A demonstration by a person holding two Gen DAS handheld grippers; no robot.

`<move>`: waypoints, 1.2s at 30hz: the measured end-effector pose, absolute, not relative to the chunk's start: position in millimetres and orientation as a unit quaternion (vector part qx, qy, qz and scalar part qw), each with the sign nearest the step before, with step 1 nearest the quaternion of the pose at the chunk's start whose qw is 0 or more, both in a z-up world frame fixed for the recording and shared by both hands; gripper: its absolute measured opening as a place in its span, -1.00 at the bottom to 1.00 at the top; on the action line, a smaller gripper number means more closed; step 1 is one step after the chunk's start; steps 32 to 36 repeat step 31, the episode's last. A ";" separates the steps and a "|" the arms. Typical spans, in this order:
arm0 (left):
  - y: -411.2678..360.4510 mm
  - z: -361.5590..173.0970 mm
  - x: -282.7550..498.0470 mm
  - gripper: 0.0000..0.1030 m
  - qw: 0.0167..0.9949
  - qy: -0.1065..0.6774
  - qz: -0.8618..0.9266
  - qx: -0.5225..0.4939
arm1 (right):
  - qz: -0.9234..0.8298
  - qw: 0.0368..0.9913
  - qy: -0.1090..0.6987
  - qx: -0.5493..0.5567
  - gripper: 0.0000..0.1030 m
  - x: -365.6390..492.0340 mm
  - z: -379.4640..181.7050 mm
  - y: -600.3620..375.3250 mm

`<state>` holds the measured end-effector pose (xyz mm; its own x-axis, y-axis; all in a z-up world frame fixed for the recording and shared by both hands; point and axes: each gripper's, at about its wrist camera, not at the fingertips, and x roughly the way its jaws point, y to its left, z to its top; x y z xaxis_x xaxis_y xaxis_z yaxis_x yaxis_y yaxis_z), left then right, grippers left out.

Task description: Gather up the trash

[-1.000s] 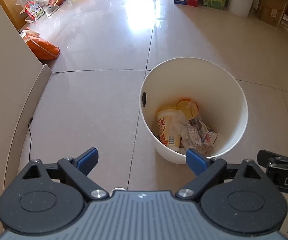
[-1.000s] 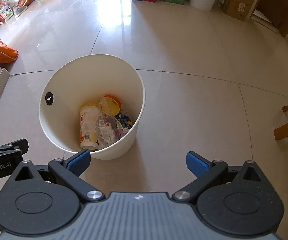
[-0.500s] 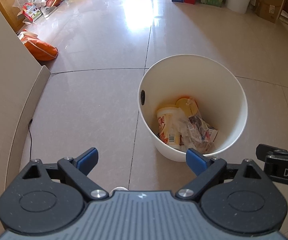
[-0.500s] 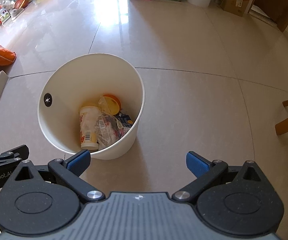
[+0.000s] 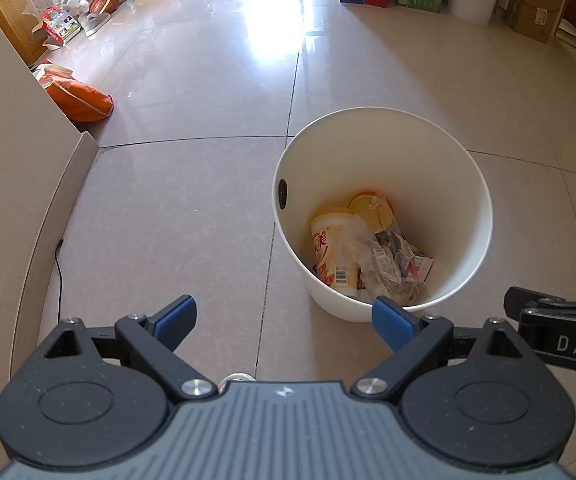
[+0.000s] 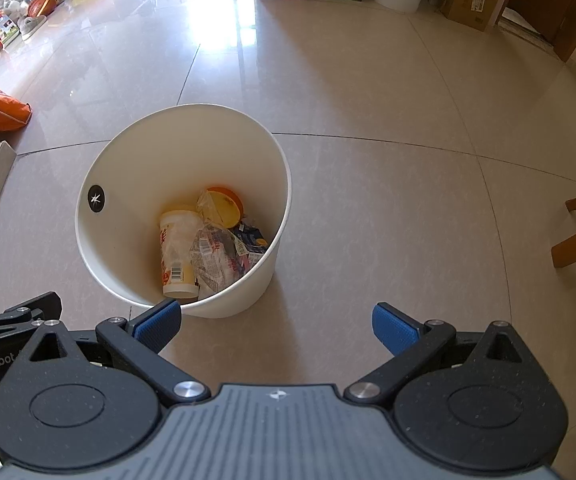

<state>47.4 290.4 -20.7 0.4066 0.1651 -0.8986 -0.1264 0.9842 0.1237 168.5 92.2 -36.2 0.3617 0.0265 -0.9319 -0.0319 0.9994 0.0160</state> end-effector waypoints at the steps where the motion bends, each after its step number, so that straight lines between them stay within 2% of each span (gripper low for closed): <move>1: 290.5 -20.8 47.4 0.83 0.838 0.538 0.087 0.018 | 0.018 0.825 0.565 -0.003 1.00 168.5 -36.4 92.5; 36: 291.1 -20.9 47.5 0.83 0.838 0.539 0.080 0.014 | 0.014 0.826 0.563 0.003 1.00 171.0 -38.5 98.9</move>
